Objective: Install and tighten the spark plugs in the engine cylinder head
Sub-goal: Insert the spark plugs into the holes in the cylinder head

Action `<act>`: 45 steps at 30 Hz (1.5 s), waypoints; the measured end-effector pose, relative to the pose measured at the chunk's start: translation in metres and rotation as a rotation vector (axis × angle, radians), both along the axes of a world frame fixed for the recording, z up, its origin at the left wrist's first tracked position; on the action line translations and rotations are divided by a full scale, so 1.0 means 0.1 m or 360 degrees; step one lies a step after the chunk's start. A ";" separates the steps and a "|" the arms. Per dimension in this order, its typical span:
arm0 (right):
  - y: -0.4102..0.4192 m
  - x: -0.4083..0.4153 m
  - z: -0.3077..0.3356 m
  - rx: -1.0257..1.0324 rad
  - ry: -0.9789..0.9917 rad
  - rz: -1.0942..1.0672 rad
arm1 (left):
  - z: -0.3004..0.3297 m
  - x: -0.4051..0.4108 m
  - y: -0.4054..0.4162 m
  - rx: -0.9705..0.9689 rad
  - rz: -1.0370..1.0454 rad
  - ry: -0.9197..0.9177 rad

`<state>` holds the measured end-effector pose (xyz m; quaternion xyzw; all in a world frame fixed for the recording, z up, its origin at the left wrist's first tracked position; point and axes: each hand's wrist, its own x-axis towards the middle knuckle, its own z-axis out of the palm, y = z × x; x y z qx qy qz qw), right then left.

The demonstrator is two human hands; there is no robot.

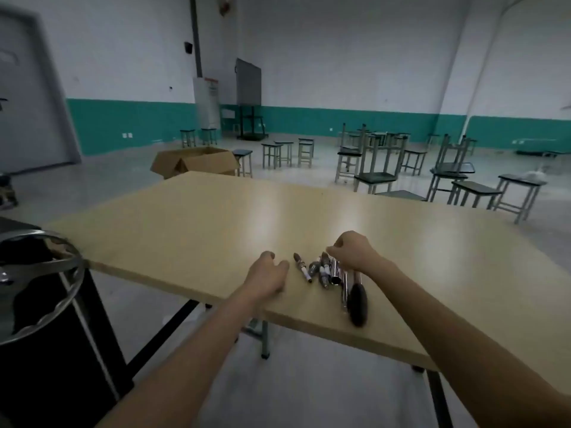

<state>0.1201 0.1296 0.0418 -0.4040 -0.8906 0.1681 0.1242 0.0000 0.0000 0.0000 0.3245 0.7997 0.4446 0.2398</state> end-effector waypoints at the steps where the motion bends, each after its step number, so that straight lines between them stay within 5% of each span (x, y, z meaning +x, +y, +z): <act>1: 0.04 -0.03 0.00 -0.0007 -0.0016 0.0008 | 0.01 -0.01 0.06 -0.0017 -0.0013 -0.0002; 11: 0.09 -0.42 -0.03 -0.0009 -0.0469 0.0027 | 0.33 0.08 0.49 -0.0775 -0.0649 0.0453; 17: 0.09 -0.47 -0.08 -0.0001 -0.0459 0.0016 | 0.24 0.05 0.51 -0.0793 -0.0720 0.0431; 34: -0.09 -0.49 -0.14 -0.0169 -0.0198 0.0041 | -0.14 0.23 0.31 -0.0609 -0.0127 0.1420; 42: -0.12 -0.44 -0.13 -0.1043 0.0411 -0.0110 | -0.08 0.15 0.22 -0.0553 -0.0093 0.1509; 45: -0.17 -0.45 -0.11 -0.1168 0.0514 -0.0121 | -0.03 0.06 0.17 -0.0371 -0.0079 0.1223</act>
